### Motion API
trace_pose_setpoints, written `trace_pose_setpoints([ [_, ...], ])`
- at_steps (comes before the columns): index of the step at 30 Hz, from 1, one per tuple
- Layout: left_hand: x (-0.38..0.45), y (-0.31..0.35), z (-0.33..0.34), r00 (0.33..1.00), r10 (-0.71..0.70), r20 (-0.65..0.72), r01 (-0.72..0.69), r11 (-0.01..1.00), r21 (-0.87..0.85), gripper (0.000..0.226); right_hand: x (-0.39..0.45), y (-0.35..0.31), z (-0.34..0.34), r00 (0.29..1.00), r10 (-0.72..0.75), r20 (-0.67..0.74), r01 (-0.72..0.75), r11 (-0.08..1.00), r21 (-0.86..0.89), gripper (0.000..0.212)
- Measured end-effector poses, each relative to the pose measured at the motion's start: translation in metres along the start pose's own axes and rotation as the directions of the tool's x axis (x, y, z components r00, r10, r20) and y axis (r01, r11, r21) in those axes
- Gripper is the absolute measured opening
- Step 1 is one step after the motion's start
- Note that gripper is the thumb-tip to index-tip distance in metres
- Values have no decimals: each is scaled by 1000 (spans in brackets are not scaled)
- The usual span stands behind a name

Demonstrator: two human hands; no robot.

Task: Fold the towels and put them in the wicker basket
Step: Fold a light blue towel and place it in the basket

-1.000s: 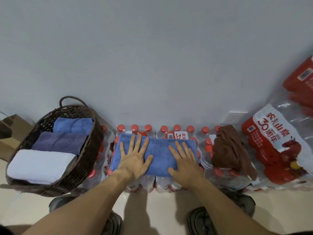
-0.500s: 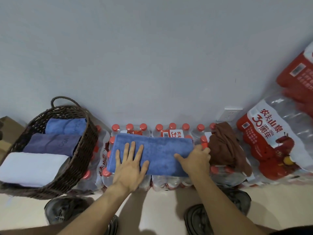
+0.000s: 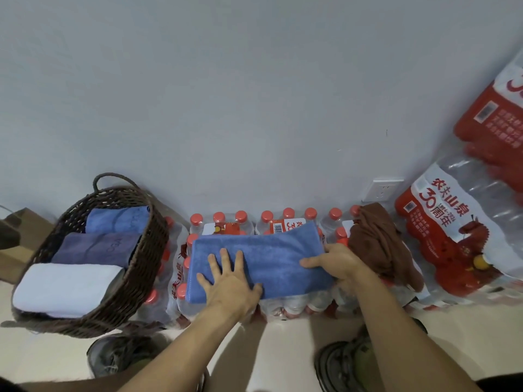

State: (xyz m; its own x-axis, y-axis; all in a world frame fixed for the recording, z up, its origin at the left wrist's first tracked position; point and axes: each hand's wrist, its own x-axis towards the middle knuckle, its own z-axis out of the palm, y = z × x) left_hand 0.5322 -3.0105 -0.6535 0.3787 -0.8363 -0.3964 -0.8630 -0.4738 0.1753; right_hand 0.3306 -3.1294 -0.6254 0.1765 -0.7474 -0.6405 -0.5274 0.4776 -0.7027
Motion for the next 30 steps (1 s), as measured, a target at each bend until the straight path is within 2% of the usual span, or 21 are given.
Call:
trace_pose_setpoints([
  [4,-3,15,-7,961,95,-261,-79,994,73,49,-12,6,-8,985,-68,160,26,967,255,33],
  [6,-1,16,6,926,201,-319,-200,979,39,51,-16,13,-11,974,-113,198,33,929,368,35],
  [8,1,17,19,916,290,-278,-290,956,44,60,-19,20,-19,963,-146,226,17,872,490,34],
  [11,5,21,36,906,364,-217,-337,929,156,62,-21,30,-33,966,-131,221,-32,793,609,33],
  [15,8,31,43,906,382,-181,-355,921,162,68,-24,31,-39,977,-103,185,-28,803,595,33],
  [17,11,32,36,915,376,-145,-365,926,96,73,-26,22,-38,973,-139,187,10,827,562,37],
  [19,12,35,21,914,360,-189,-387,913,-129,72,-28,7,-36,960,-185,210,49,849,526,39],
  [21,9,38,1,895,247,-370,-403,803,-439,43,-30,-11,-29,939,-237,250,97,878,469,32],
  [22,7,40,-12,909,154,-387,-377,703,-604,24,-31,-21,-22,930,-261,258,132,894,427,28],
  [23,6,42,-25,945,96,-312,-311,556,-771,14,-32,-30,-13,925,-286,250,178,907,382,24],
  [24,5,45,-38,980,103,-169,-196,366,-910,15,-33,-39,-2,922,-310,233,223,915,338,22],
  [25,4,46,-49,987,160,-15,-46,194,-980,22,-35,-47,12,917,-330,225,254,916,309,22],
  [26,5,44,-58,968,230,98,81,83,-993,31,-37,-53,26,906,-349,240,266,910,319,23],
  [28,7,34,-69,933,313,177,179,23,-984,41,-42,-61,55,866,-394,308,293,899,326,29],
  [30,9,19,-72,950,262,171,165,46,-985,36,-45,-63,78,846,-408,343,346,910,230,28],
])
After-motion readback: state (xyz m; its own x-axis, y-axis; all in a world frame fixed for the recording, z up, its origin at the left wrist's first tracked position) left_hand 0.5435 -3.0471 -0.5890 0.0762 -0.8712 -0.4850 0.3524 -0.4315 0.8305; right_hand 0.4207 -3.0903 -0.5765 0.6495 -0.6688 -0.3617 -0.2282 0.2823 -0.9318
